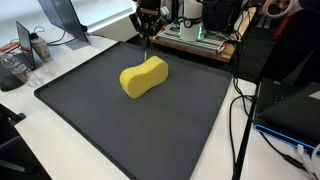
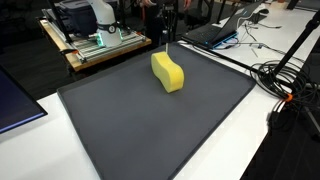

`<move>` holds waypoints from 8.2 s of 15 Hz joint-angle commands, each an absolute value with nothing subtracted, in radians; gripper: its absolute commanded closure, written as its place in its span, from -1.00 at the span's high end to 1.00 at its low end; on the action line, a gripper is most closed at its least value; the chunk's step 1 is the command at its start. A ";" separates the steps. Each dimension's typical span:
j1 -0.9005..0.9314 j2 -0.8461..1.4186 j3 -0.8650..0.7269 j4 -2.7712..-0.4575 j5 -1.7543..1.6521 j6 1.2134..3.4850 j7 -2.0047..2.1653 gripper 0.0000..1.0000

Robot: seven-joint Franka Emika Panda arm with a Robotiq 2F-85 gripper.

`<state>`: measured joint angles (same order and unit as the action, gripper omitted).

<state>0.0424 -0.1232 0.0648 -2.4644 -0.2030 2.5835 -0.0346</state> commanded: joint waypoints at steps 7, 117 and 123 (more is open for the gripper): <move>0.030 -0.062 0.065 -2.472 -0.321 2.663 0.044 -0.94; 0.088 0.016 0.094 -2.316 -0.341 2.458 -0.020 -0.94; 0.089 0.010 0.096 -2.299 -0.334 2.438 -0.030 -0.94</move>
